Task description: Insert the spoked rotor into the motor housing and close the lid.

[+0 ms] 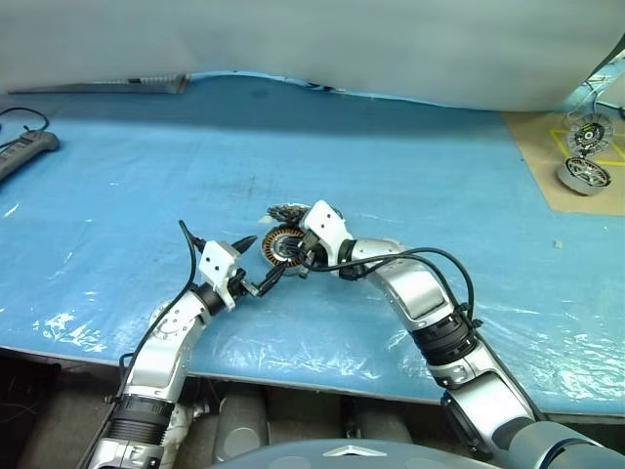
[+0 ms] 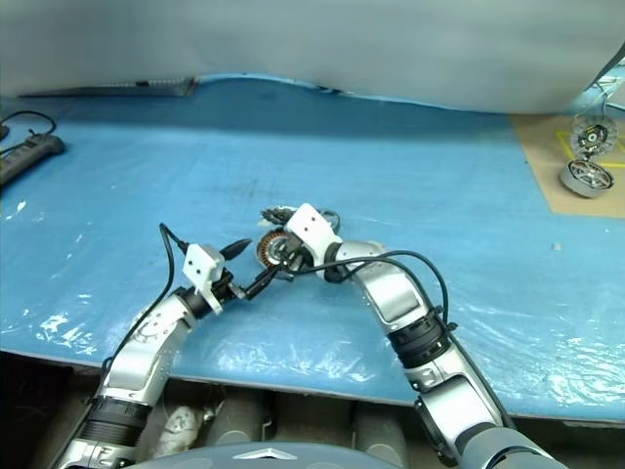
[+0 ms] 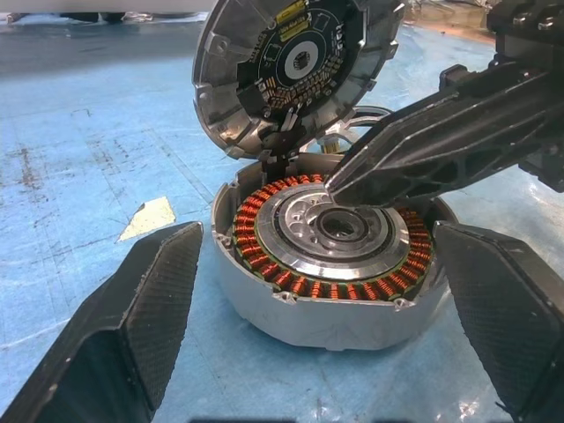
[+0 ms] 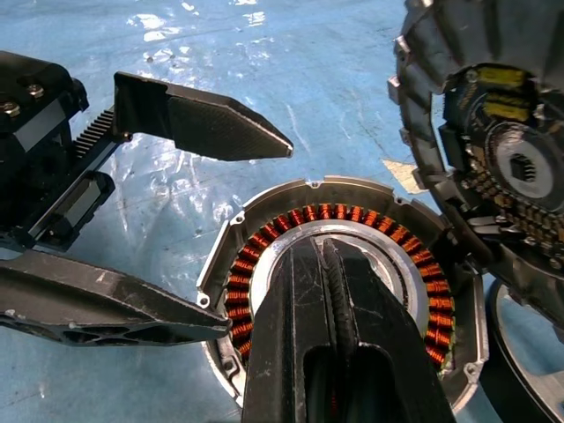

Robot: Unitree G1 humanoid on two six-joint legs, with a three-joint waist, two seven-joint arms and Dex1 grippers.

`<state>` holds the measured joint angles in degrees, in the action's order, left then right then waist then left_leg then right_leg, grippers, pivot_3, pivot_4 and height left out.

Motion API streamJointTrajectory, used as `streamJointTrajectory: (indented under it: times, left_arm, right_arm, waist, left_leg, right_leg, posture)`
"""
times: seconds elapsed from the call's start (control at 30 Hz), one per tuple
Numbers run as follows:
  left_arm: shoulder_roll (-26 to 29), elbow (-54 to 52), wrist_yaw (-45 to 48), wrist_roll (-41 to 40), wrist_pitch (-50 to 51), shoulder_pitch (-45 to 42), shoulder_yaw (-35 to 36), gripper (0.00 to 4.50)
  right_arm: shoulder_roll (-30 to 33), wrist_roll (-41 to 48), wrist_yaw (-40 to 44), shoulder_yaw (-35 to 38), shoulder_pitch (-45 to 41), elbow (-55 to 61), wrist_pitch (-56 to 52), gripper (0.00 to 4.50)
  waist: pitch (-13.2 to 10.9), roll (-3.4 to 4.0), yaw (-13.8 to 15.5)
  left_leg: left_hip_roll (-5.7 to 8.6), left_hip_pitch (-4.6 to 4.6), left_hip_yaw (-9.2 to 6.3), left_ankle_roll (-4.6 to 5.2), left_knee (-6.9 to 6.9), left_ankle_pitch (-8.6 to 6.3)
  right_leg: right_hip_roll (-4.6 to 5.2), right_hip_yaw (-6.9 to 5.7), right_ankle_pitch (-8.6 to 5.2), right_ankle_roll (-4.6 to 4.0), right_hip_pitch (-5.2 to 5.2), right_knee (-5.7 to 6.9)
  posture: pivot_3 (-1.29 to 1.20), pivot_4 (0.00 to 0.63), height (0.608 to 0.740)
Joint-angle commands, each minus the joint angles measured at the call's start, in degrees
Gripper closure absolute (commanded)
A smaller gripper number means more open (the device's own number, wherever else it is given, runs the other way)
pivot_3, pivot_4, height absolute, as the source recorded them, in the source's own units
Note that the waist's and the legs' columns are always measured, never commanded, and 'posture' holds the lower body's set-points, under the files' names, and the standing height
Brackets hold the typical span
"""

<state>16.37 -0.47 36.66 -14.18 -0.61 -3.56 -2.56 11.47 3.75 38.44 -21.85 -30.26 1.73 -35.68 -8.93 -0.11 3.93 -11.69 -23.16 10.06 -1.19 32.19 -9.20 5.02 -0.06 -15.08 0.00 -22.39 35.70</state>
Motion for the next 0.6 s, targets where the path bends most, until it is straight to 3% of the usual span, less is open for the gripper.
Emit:
streamJointTrajectory:
  times: [0.03, 0.6]
  left_arm:
    - [0.2, -2.2, -0.1, -0.6, -0.3, -0.1, 0.6, 0.0]
    - [-0.2, -1.8, -0.3, -0.4, -0.7, -0.1, 0.2, 0.0]
  right_arm:
    - [-0.2, 0.0, 0.6, -1.1, -0.5, 1.1, 0.0, 4.46]
    - [0.9, -2.5, -0.1, -1.7, -2.2, -1.0, -1.6, 4.46]
  waist:
    - [0.0, 0.0, 0.0]
    - [0.0, 0.0, 0.0]
  left_leg:
    - [0.0, 0.0, 0.0, 0.0, 0.0, 0.0]
    - [0.0, 0.01, 0.0, 0.0, 0.02, 0.0]
  right_leg:
    - [0.0, 0.0, 0.0, 0.0, 0.0, 0.0]
    - [0.0, 0.0, 0.0, 0.0, 0.02, 0.02]
  posture:
    - [0.0, 0.15, 0.74]
    - [0.0, 0.15, 0.74]
